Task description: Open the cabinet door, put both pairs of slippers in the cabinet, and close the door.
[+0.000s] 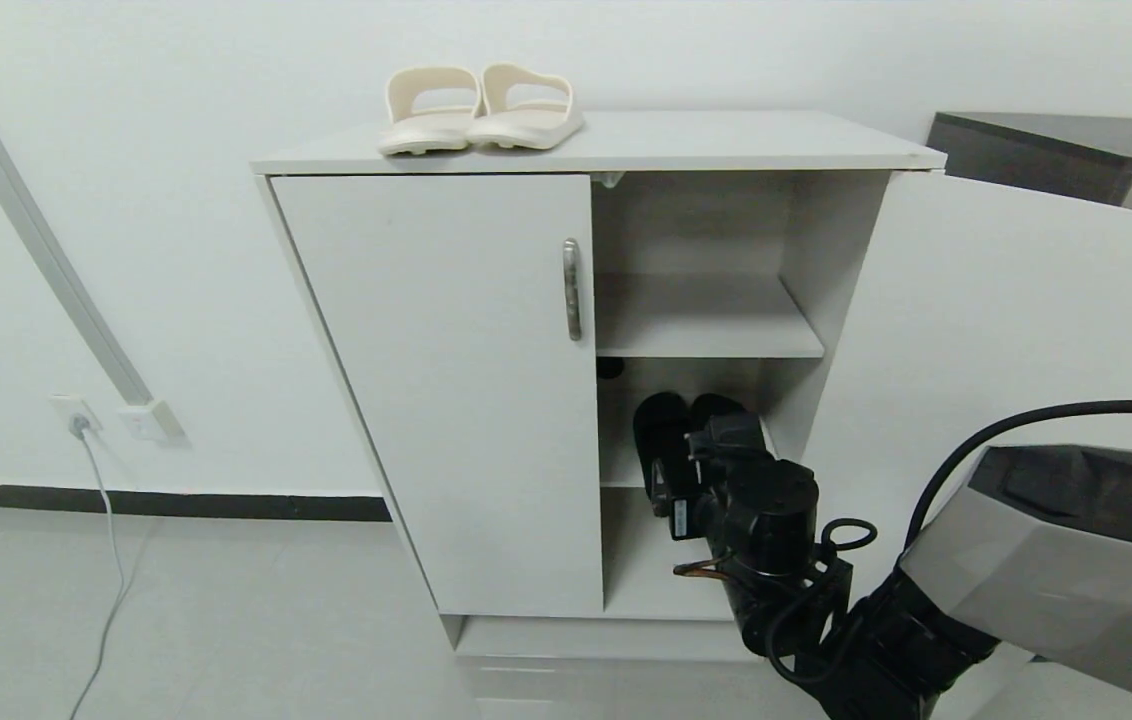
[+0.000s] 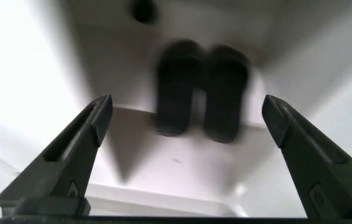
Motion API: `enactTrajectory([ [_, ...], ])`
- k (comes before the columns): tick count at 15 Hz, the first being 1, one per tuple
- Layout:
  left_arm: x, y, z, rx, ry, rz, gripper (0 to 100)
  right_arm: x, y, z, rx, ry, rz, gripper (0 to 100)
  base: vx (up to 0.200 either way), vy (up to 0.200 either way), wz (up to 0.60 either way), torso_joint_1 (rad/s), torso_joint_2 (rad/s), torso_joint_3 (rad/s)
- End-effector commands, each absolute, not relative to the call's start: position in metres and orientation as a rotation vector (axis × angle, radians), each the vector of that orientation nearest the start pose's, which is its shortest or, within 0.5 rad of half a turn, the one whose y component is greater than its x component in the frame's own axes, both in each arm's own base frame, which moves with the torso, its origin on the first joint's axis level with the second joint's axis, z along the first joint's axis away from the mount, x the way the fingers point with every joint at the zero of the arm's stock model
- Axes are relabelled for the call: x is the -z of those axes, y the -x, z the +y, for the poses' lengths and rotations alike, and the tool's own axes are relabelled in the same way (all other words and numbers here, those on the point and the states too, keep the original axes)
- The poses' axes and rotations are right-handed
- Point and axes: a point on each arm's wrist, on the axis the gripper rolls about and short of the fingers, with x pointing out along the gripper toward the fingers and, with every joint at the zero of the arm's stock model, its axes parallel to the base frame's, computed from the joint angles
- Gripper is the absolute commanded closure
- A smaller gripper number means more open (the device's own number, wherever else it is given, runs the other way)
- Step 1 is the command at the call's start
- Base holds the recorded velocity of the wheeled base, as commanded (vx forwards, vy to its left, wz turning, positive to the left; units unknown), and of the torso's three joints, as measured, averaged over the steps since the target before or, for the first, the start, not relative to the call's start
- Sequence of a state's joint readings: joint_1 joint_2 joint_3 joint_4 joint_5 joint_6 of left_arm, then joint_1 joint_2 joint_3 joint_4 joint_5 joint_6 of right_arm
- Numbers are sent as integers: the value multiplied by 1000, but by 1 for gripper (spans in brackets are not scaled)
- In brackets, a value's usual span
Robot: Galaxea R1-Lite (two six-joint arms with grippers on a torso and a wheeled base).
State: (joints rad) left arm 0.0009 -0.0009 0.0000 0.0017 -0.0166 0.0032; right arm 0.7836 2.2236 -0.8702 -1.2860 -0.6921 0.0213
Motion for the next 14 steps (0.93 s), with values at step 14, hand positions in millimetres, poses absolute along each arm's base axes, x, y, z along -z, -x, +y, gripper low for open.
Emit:
enactTrajectory([
  [14,-75,23,0,14,-2,2,100,-75,-287,267,-93,27,54,0,0,186,0,3,2,3],
])
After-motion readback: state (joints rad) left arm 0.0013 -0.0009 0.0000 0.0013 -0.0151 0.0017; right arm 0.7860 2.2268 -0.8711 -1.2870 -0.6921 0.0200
